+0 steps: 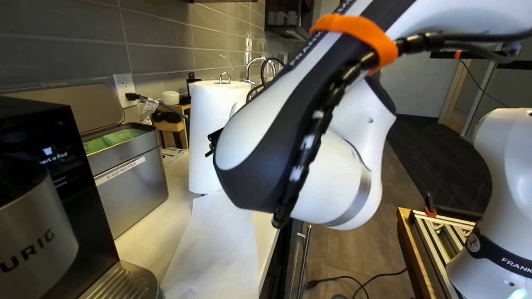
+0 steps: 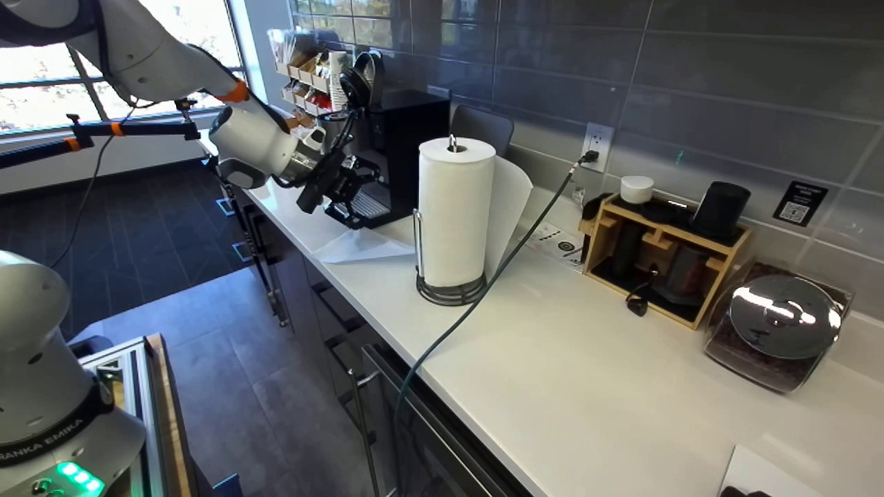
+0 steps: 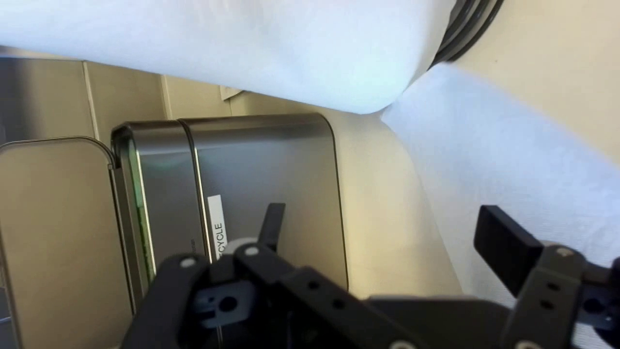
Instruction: Move the paper towel to the left, then move the roll and holder to the right
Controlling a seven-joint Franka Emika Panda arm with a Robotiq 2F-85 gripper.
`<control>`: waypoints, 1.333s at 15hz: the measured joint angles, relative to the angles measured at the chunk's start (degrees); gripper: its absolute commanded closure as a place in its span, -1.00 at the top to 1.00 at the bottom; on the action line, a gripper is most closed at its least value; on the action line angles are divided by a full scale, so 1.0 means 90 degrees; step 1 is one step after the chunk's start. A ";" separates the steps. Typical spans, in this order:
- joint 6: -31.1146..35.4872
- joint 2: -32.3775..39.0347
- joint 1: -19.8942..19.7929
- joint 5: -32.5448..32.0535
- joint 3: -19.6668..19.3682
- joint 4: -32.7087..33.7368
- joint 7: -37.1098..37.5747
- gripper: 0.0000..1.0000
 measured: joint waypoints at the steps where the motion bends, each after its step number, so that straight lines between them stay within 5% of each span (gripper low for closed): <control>1: -0.0009 -0.0131 -0.0003 0.0170 0.0000 0.0001 -0.0236 1.00; 4: -0.0282 -0.0524 -0.0012 0.0485 0.0004 0.0002 -0.0766 1.00; 10: -0.2328 -0.1682 -0.0207 0.1061 -0.0081 -0.0083 -0.1923 1.00; 14: -0.3275 -0.2509 -0.0813 0.0751 -0.0106 -0.0317 -0.1512 1.00; 20: -0.3320 -0.3016 -0.1265 0.0785 -0.0626 -0.0321 -0.0964 1.00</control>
